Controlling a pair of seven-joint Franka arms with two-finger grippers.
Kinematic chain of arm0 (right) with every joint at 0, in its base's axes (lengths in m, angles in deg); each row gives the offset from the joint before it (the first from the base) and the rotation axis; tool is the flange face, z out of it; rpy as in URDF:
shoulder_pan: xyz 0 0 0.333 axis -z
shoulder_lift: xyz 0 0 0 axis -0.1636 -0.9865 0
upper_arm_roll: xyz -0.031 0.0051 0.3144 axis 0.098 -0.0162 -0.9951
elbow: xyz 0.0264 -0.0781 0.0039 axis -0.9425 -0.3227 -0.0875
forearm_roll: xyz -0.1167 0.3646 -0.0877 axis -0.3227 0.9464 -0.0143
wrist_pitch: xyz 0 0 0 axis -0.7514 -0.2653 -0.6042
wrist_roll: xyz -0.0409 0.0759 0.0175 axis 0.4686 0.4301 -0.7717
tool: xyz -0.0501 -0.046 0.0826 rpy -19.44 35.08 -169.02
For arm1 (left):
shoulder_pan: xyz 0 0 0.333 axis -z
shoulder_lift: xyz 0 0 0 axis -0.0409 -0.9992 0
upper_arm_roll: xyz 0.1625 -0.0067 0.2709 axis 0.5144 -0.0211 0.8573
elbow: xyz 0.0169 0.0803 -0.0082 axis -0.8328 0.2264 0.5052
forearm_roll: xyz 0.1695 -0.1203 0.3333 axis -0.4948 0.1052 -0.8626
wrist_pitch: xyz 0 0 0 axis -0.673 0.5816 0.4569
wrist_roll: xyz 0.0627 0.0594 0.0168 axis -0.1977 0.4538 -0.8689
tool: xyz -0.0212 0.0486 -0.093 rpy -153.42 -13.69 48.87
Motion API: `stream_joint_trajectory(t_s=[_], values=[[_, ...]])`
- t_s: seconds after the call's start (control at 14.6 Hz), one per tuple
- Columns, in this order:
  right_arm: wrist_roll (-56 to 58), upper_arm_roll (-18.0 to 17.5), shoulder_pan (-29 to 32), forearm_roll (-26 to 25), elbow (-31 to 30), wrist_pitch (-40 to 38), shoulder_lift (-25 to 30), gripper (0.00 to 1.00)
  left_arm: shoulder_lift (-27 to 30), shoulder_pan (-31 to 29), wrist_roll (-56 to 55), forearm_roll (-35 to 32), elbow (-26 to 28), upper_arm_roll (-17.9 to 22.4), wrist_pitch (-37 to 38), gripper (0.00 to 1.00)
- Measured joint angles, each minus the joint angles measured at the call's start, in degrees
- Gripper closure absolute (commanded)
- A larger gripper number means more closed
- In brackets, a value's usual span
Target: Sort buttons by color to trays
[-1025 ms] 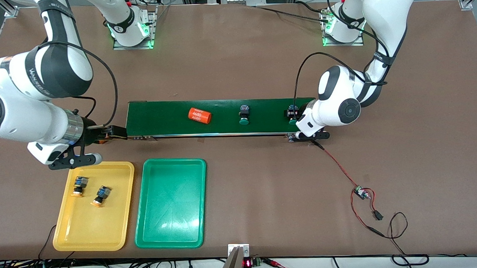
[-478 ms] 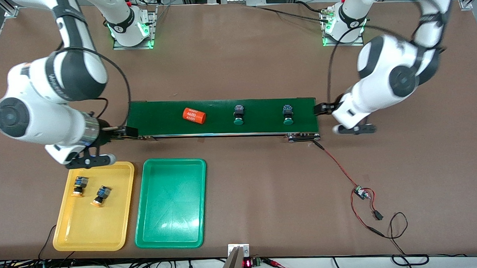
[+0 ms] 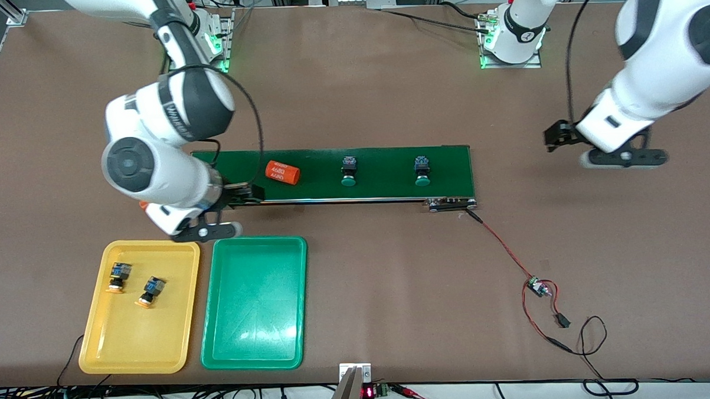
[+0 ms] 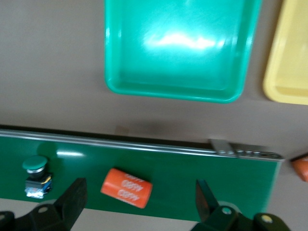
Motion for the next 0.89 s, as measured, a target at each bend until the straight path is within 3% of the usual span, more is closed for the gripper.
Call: stream_joint_trajectory(t_s=[0.27, 0.55, 0.89], values=[[-3.43, -0.07, -5.97, 0.00, -0.03, 0.65, -2.18, 0.00, -1.21, -0.33, 0.47, -0.02, -4.81, 1.23, 1.29, 0.00], [-6.37, -0.10, -9.94, 0.00, -0.13, 1.24, -4.68, 0.00, -3.86, 0.34, 3.35, -0.02, -11.36, 6.00, 5.96, 0.00], [-12.69, -0.11, -14.08, 0.00, -1.66, 6.50, -7.63, 0.00, -3.52, 1.08, 3.46, -0.02, -12.82, 6.12, 8.68, 0.00]])
